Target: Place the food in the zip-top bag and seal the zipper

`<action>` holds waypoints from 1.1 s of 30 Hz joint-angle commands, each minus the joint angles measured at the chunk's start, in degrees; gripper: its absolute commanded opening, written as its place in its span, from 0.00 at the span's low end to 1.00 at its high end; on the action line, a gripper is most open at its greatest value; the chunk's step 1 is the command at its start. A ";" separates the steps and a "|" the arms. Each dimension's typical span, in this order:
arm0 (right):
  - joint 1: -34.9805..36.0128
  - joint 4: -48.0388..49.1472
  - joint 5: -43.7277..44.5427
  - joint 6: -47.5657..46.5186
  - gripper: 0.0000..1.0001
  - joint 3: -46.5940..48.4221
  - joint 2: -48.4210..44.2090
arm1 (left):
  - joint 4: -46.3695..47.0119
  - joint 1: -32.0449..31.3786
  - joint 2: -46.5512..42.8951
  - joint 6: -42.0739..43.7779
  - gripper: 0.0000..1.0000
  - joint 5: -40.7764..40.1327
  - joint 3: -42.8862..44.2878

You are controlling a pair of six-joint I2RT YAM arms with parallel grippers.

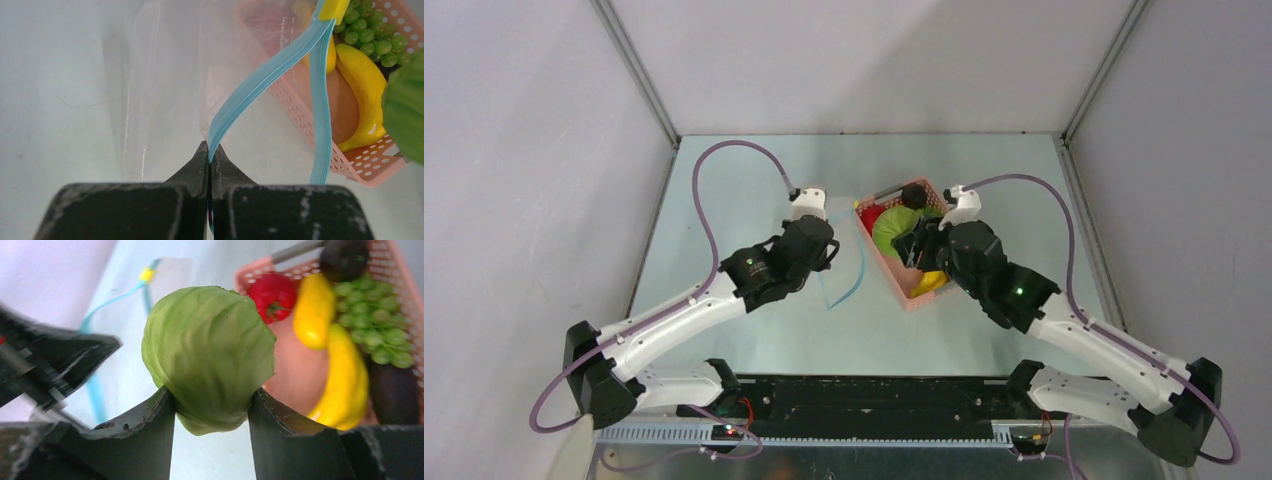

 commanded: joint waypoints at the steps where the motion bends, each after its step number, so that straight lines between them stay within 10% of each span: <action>1: 1.01 10.38 -14.82 -3.74 0.36 -2.16 -4.00 | 0.24 0.37 0.11 -1.88 0.00 -0.22 2.55; 9: 2.82 16.38 -28.23 -3.22 0.35 -2.20 0.73 | -1.28 0.41 1.15 -2.89 0.00 1.22 3.93; 33: 4.07 4.32 -14.28 7.86 0.39 12.59 20.72 | -1.38 0.26 0.16 -3.78 0.00 12.71 3.85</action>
